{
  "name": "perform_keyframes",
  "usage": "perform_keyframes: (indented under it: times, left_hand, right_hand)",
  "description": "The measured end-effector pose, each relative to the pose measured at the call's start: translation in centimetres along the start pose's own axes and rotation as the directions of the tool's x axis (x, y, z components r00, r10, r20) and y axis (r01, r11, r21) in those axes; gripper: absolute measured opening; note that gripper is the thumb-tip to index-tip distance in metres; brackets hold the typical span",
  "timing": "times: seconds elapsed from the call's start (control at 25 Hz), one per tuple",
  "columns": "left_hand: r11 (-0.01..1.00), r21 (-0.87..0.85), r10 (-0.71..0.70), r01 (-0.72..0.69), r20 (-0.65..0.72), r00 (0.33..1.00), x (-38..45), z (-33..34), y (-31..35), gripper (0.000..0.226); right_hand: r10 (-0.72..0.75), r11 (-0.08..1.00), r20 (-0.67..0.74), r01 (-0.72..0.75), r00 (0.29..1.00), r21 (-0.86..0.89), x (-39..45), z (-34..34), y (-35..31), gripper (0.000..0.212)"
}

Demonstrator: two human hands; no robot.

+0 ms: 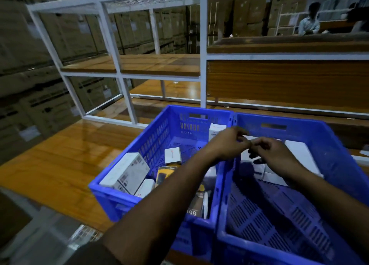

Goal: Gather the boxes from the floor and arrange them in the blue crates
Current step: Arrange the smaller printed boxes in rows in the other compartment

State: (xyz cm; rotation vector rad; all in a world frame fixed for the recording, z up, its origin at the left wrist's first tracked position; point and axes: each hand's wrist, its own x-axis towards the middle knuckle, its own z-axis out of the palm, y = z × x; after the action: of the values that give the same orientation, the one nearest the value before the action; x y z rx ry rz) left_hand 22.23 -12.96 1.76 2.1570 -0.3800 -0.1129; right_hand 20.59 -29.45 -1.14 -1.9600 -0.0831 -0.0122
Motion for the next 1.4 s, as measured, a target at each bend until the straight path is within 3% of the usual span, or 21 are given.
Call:
perform_keyframes:
  times: [0.12,0.24,0.32,0.44,0.52,0.68,0.8,0.96,1.08,1.2,1.32,1.4]
  left_hand:
    - [0.999,-0.045,0.002,-0.006,-0.074,0.997,-0.8,-3.5,-1.8,0.041]
    - [0.995,-0.072,-0.076,0.067,-0.124,0.989,-1.7,-6.9,-4.4,0.039]
    - [0.987,-0.091,-0.145,0.131,-0.162,0.976,-2.1,-8.7,-6.4,0.034]
    - [0.973,-0.132,-0.212,0.188,-0.205,0.955,-2.8,-10.5,-8.3,0.032]
    - [0.966,-0.152,-0.238,0.208,-0.22,0.946,-3.3,-11.3,-9.0,0.035]
    - [0.964,-0.164,-0.246,0.21,-0.248,0.937,-3.7,-12.8,-10.6,0.034]
    - [0.962,-0.184,-0.248,0.203,-0.268,0.931,-3.1,-13.5,-11.9,0.033]
    - [0.962,-0.19,-0.233,0.194,-0.212,0.949,-1.0,-13.5,-12.6,0.031]
    - [0.956,-0.237,-0.208,0.174,-0.131,0.969,1.0,-14.6,-12.5,0.027]
    - [0.908,-0.375,-0.222,0.188,-0.049,0.974,2.6,-17.1,-13.1,0.023]
    - [0.834,-0.496,-0.256,0.241,0.04,0.966,3.6,-19.4,-14.4,0.02]
    - [0.792,-0.558,-0.238,0.248,0.092,0.967,4.1,-20.0,-14.8,0.017]
  right_hand:
    - [-0.118,0.991,0.037,0.12,0.992,-0.058,0.4,3.2,-3.3,0.015]
    - [-0.165,0.945,0.24,0.223,0.957,-0.239,1.8,7.1,-4.9,0.012]
    - [-0.083,0.863,0.414,0.273,0.906,-0.425,2.8,9.3,-5.2,0.028]
    - [0.077,0.647,0.571,0.395,0.817,-0.652,4.8,11.6,-5.0,0.049]
    - [0.189,0.528,0.598,0.433,0.779,-0.731,6.2,12.9,-4.7,0.046]
    - [0.391,0.238,0.617,0.573,0.683,-0.784,8.3,15.4,-3.1,0.063]
    - [0.441,0.184,0.589,0.574,0.677,-0.798,8.6,16.3,-1.9,0.081]
    - [0.383,0.253,0.557,0.496,0.737,-0.831,8.5,16.4,-2.0,0.084]
    - [0.327,0.414,0.507,0.362,0.797,-0.835,9.1,15.7,-2.8,0.1]
    - [0.288,0.654,0.366,0.097,0.885,-0.75,10.5,14.3,-4.4,0.1]
    - [0.297,0.76,0.183,-0.116,0.937,-0.64,11.6,12.8,-6.2,0.095]
    - [0.294,0.849,0.077,-0.223,0.953,-0.479,11.8,12.8,-6.7,0.079]
